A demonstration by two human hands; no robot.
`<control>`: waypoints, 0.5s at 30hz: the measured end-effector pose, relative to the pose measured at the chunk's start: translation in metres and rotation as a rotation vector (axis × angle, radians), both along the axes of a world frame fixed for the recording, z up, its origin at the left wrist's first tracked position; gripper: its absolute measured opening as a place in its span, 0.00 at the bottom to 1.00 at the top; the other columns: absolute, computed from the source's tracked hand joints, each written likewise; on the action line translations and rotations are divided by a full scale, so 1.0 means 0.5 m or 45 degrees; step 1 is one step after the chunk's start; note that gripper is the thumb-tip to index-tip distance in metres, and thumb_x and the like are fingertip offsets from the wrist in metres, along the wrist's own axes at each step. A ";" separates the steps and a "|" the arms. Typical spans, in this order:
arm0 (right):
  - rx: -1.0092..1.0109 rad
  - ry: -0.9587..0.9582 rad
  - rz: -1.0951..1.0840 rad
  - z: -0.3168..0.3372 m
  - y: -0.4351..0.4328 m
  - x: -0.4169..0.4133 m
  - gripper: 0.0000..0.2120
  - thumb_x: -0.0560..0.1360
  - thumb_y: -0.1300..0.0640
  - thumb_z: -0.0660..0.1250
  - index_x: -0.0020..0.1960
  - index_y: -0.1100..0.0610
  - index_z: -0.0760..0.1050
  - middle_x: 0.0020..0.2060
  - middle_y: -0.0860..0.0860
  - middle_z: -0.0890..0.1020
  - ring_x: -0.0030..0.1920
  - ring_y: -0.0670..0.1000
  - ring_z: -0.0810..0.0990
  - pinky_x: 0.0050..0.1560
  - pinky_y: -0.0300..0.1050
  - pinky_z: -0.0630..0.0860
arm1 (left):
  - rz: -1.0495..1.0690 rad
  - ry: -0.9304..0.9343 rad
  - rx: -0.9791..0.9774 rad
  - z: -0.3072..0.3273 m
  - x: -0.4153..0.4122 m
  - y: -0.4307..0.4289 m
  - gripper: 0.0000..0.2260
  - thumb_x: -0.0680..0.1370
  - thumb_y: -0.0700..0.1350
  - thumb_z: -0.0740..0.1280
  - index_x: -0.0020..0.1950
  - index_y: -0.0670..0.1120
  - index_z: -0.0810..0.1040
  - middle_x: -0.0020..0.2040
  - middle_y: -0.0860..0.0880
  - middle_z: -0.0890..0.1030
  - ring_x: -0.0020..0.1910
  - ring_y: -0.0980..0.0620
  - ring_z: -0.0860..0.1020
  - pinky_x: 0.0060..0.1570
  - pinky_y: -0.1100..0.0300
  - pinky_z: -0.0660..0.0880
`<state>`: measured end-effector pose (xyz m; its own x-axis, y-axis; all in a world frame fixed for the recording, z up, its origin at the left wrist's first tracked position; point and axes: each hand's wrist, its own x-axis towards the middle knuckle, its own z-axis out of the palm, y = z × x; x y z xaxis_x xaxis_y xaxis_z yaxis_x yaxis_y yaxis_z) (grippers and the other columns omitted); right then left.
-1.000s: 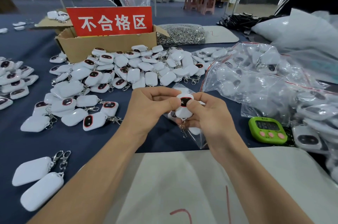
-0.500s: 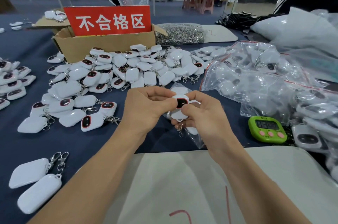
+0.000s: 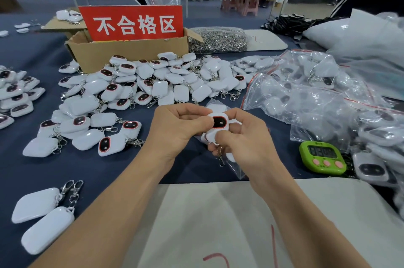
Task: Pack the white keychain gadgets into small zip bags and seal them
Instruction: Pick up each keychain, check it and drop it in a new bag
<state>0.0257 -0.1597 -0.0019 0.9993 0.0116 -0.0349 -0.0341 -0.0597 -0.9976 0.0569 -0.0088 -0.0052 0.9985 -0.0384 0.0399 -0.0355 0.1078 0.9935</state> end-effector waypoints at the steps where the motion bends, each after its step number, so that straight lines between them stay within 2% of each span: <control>1: 0.005 0.004 -0.007 0.000 0.000 0.000 0.11 0.74 0.72 0.67 0.48 0.58 0.79 0.37 0.59 0.87 0.32 0.52 0.82 0.37 0.50 0.81 | -0.009 -0.004 -0.002 0.001 0.000 0.001 0.07 0.62 0.43 0.79 0.39 0.48 0.88 0.37 0.44 0.87 0.33 0.54 0.84 0.35 0.67 0.76; 4: -0.013 0.006 -0.038 0.001 0.000 0.001 0.12 0.73 0.73 0.66 0.47 0.58 0.79 0.33 0.60 0.85 0.29 0.53 0.79 0.31 0.46 0.76 | -0.037 -0.022 -0.003 0.003 0.000 0.002 0.14 0.57 0.50 0.81 0.39 0.48 0.88 0.37 0.44 0.87 0.33 0.54 0.83 0.35 0.67 0.76; 7: -0.050 -0.003 -0.061 0.002 -0.002 0.003 0.14 0.72 0.74 0.65 0.46 0.57 0.80 0.33 0.62 0.84 0.30 0.55 0.79 0.33 0.48 0.76 | -0.036 -0.029 0.007 -0.001 0.003 0.002 0.15 0.56 0.53 0.80 0.39 0.49 0.88 0.37 0.45 0.87 0.33 0.55 0.83 0.36 0.67 0.76; 9: -0.062 -0.008 -0.064 0.002 -0.001 0.002 0.14 0.72 0.73 0.65 0.46 0.56 0.80 0.33 0.62 0.84 0.30 0.53 0.79 0.32 0.47 0.77 | -0.041 -0.034 0.007 -0.004 0.003 0.004 0.15 0.56 0.52 0.80 0.40 0.49 0.88 0.37 0.45 0.87 0.34 0.55 0.83 0.36 0.67 0.76; 12: -0.079 -0.035 -0.111 -0.001 0.006 -0.004 0.15 0.73 0.71 0.65 0.46 0.52 0.81 0.31 0.57 0.84 0.28 0.50 0.78 0.31 0.40 0.78 | -0.040 -0.029 0.016 -0.005 0.005 0.007 0.11 0.61 0.45 0.81 0.41 0.47 0.88 0.38 0.44 0.87 0.34 0.55 0.83 0.36 0.67 0.76; 15: -0.112 -0.130 -0.244 -0.005 0.010 -0.007 0.13 0.74 0.67 0.68 0.46 0.48 0.80 0.34 0.50 0.87 0.30 0.48 0.82 0.35 0.41 0.81 | -0.017 -0.039 -0.015 -0.003 0.006 0.010 0.08 0.64 0.43 0.79 0.42 0.46 0.88 0.38 0.43 0.87 0.34 0.54 0.83 0.38 0.66 0.77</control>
